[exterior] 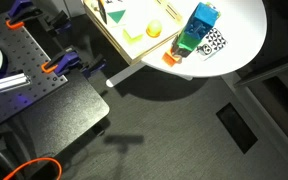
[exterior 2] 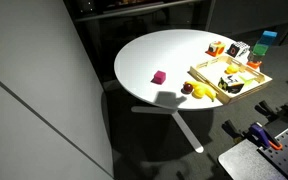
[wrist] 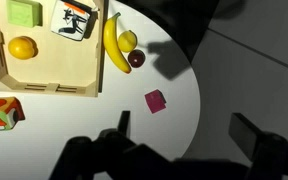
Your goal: Put the lemon in the box.
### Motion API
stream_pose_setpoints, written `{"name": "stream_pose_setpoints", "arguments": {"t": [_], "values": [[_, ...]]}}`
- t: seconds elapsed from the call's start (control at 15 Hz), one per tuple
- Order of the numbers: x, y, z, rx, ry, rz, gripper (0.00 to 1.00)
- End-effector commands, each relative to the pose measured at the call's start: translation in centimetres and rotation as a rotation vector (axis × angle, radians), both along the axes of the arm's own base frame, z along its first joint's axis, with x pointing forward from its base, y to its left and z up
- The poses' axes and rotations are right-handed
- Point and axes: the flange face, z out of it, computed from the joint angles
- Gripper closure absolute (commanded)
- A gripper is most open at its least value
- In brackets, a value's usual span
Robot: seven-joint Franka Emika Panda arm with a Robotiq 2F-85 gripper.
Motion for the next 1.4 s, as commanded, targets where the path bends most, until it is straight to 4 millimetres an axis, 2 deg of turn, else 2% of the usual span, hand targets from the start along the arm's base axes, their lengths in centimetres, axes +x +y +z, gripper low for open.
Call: {"name": "stream_pose_setpoints", "arguments": {"t": [0.0, 0.27, 0.47, 1.07, 1.33], "values": [[0.0, 0.0, 0.1, 0.000, -0.001, 0.000, 0.00], [0.0, 0.0, 0.2, 0.000, -0.002, 0.000, 0.00], [1.0, -0.1, -1.4, -0.008, 0.024, -0.008, 0.00], [4.8, 0.2, -8.6, -0.008, 0.120, 0.002, 0.00], [5.9, 0.4, -12.3, -0.010, 0.188, 0.039, 0.00]]}}
